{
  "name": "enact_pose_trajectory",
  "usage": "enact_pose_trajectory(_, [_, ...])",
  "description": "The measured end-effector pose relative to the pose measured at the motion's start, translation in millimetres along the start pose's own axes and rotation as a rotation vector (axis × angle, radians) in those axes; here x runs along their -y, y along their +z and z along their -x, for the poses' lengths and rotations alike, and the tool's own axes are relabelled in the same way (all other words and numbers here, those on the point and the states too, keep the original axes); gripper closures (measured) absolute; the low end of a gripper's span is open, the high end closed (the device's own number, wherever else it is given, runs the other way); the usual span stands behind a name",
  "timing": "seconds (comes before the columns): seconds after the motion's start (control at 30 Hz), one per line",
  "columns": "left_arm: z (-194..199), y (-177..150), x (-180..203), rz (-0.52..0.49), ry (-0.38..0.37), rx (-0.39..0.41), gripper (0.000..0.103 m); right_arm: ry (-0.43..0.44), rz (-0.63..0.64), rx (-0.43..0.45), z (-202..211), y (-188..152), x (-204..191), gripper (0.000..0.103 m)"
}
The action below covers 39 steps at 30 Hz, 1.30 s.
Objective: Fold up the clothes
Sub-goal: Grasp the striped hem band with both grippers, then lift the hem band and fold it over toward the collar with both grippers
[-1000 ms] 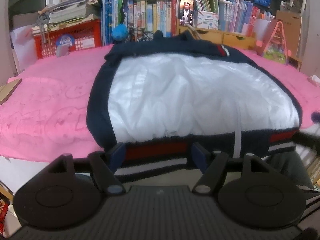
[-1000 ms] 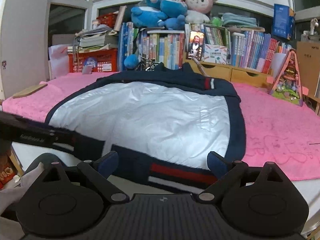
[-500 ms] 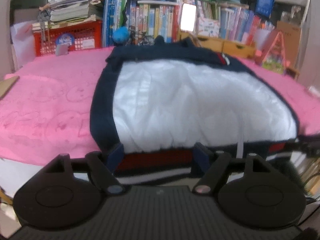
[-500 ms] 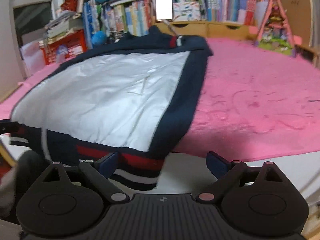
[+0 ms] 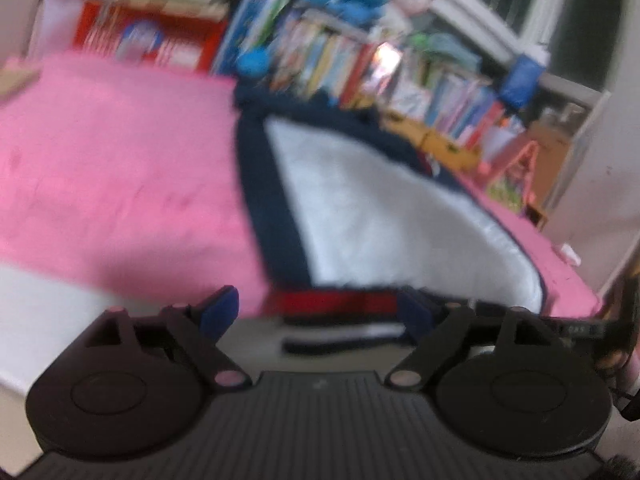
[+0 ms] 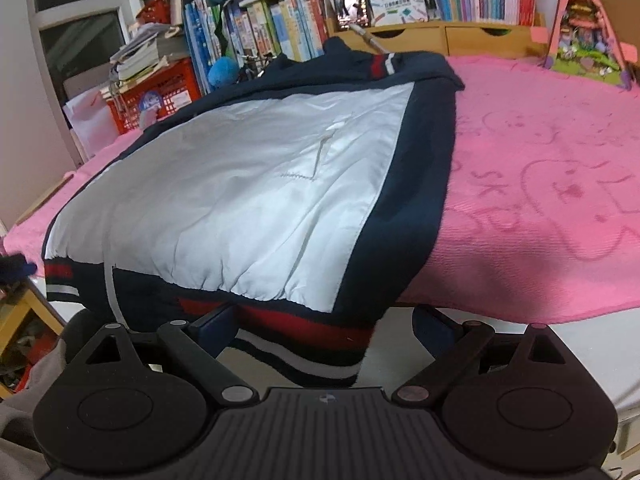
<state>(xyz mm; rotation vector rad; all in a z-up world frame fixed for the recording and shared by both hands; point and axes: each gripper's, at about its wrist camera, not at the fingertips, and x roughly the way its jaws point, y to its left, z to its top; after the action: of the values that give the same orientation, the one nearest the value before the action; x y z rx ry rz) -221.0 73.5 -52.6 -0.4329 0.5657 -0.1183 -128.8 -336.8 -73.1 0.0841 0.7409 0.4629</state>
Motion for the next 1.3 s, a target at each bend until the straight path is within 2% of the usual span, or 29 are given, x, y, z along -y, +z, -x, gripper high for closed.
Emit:
enact_pose_trajectory(0.07, [-11.8,2.4,-10.0,0.058,-0.028,-0.024,0.017,0.015,-0.010,-0.013,-5.8,2.0,0.8,0.009])
enact_pose_trajectory(0.13, [-26.7,7.0,-16.7,0.106,-0.073,-0.043,0.022,0.036,-0.018,-0.031,-11.5,3.7,1.2,0.012])
enact_pose_trajectory(0.2, [-39.5,10.2,-23.0,0.175,-0.150,-0.069,0.047,0.064,-0.027,-0.052,-16.9,5.6,2.2,0.016])
enact_pose_trajectory(0.23, [-40.6,12.0,-23.6,0.192,-0.184,-0.077,0.055,0.090,-0.035,-0.066,-19.0,6.5,2.7,0.026])
enact_pose_trajectory(0.27, [-39.6,13.7,-23.2,0.203,-0.216,-0.084,0.073,0.120,-0.047,-0.080,-19.0,8.2,3.5,0.041])
enact_pose_trajectory(0.3, [-34.0,16.5,-17.8,0.182,-0.213,-0.088,0.080,0.149,-0.060,-0.094,-19.1,9.8,4.3,0.044])
enact_pose_trajectory(0.37, [-14.7,26.7,-2.6,0.117,-0.199,-0.075,0.086,0.199,-0.081,-0.123,-14.0,14.9,6.3,0.060])
enact_pose_trajectory(0.47, [12.1,51.9,12.4,0.088,-0.249,0.002,0.086,0.265,-0.095,-0.141,8.5,28.2,6.4,0.070])
enact_pose_trajectory(0.57, [16.6,84.0,25.8,0.037,-0.285,0.084,0.086,0.293,-0.085,-0.052,36.2,54.3,2.8,0.071])
enact_pose_trajectory(0.73, [-17.5,136.1,39.0,-0.018,-0.250,0.142,0.086,0.313,-0.150,0.130,49.7,109.7,6.5,0.071])
enact_pose_trajectory(0.83, [-44.8,162.7,44.8,-0.063,-0.206,0.155,0.085,0.325,-0.225,0.196,32.0,149.4,23.6,0.071])
enact_pose_trajectory(0.93, [-75.8,180.6,48.5,-0.122,-0.128,0.143,0.082,0.244,-0.235,0.232,4.0,181.4,39.2,0.071])
enact_pose_trajectory(1.07, [-119.2,186.1,50.9,-0.201,0.027,0.088,0.071,0.053,-0.219,0.209,-44.2,203.3,49.8,0.066])
enact_pose_trajectory(1.13, [-136.2,182.4,51.8,-0.246,0.101,0.063,0.069,-0.072,-0.150,0.188,-62.2,199.9,44.5,0.064])
enact_pose_trajectory(1.2, [-142.7,177.2,50.0,-0.267,0.135,0.058,0.059,-0.191,-0.081,0.167,-79.5,195.7,39.4,0.052])
enact_pose_trajectory(1.23, [-143.6,175.5,48.2,-0.270,0.144,0.061,0.054,-0.207,-0.055,0.160,-81.8,187.9,38.3,0.046])
enact_pose_trajectory(1.3, [-145.4,172.1,44.5,-0.275,0.162,0.066,0.052,-0.250,0.026,0.137,-89.2,177.3,36.4,0.045])
